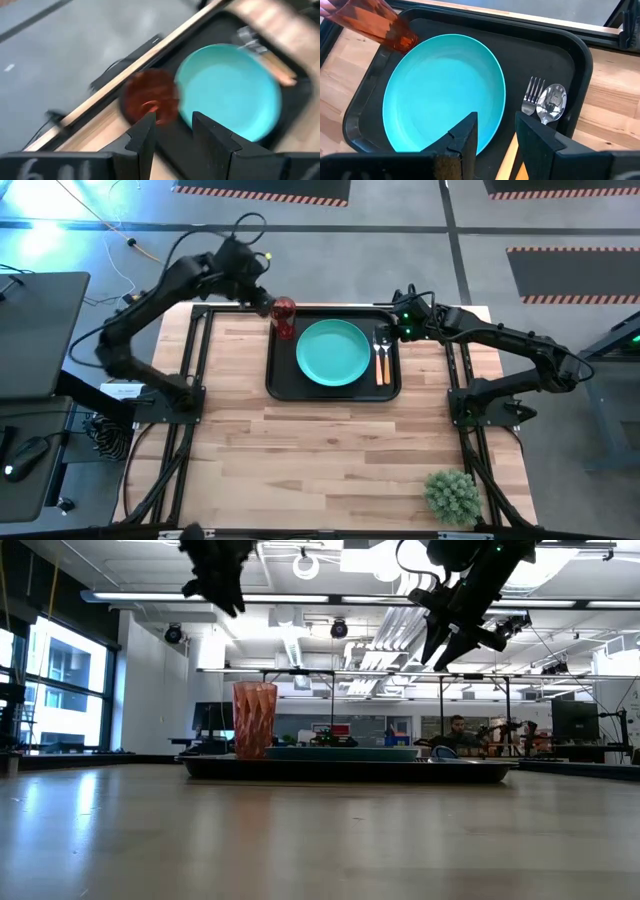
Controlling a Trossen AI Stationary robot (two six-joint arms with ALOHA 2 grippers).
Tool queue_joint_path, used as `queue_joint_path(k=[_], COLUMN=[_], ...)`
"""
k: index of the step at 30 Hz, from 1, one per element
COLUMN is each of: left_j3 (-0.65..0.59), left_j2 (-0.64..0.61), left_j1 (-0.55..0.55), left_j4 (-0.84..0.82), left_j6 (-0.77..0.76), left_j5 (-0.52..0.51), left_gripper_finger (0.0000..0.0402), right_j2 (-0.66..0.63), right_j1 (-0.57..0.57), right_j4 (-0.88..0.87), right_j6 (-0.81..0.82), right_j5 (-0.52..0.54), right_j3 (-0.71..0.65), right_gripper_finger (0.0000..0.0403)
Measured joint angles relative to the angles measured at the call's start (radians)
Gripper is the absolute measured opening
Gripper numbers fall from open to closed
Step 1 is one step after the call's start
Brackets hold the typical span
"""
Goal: Pick and place plate/cup/fork/spoon on tray
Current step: Return to Home Position
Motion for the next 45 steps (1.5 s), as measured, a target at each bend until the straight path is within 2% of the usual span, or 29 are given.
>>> queue_joint_path(k=[4, 11, 17, 24, 27, 34, 45], left_j3=[-0.157, -0.451, -0.641, -0.861, -0.959, -1.101, -1.264], left_j2=[-0.153, -0.428, -0.607, -0.817, -0.918, -1.141, -1.393], left_j1=[-0.055, -0.156, -0.248, -0.375, -0.425, -0.501, -0.538], left_j4=[0.131, 0.337, 0.46, 0.623, 0.696, 0.747, 0.803], left_j6=[-0.045, -0.134, -0.165, -0.152, -0.18, -0.225, -0.115], left_j5=[0.044, 0.045, 0.047, 0.167, 0.188, 0.19, 0.189], left_gripper_finger=[0.0117, 0.0117, 0.0117, 0.0117, 0.0117, 0.0117, 0.0117], right_j2=[0.0, 0.0, 0.0, 0.0, 0.0, 0.0, 0.0], right_j1=[0.0, 0.0, 0.0, 0.017, 0.039, 0.119, 0.293], right_j4=[0.0, 0.0, 0.001, 0.021, 0.046, 0.167, 0.418], right_j6=[0.0, 0.0, 0.025, 0.096, 0.138, 0.246, 0.264], right_j5=[-0.005, -0.009, -0.009, -0.014, -0.018, -0.016, 0.05], right_j3=[0.0, 0.0, 0.0, 0.0, 0.0, 0.0, 0.0], right_gripper_finger=[0.0124, 0.0124, 0.0124, 0.0124, 0.0124, 0.0124, 0.0124])
